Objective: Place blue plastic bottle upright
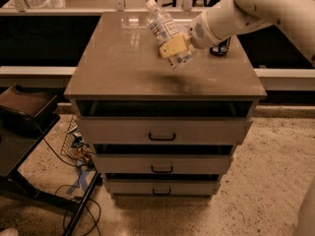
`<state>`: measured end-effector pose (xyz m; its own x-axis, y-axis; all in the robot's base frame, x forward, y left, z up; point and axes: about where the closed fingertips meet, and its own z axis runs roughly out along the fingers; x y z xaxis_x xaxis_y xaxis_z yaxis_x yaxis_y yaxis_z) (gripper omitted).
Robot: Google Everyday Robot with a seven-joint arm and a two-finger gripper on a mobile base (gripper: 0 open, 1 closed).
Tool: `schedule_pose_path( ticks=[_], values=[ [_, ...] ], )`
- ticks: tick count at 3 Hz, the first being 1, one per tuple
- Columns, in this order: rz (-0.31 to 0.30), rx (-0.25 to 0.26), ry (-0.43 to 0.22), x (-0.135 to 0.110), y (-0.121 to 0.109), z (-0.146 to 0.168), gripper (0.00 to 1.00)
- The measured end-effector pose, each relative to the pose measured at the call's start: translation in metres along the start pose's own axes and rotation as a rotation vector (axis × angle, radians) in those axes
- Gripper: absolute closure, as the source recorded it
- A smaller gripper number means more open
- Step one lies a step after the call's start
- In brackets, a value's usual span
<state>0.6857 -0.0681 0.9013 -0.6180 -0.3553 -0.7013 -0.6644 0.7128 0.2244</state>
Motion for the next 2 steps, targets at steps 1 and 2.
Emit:
schedule_pose_path(
  ticks=[1,2],
  values=[
    [-0.090,0.002,-0.195,-0.031,-0.011,-0.015,1.00],
    [-0.174,-0.010,-0.337,-0.050,-0.009,-0.016,1.00]
  ],
)
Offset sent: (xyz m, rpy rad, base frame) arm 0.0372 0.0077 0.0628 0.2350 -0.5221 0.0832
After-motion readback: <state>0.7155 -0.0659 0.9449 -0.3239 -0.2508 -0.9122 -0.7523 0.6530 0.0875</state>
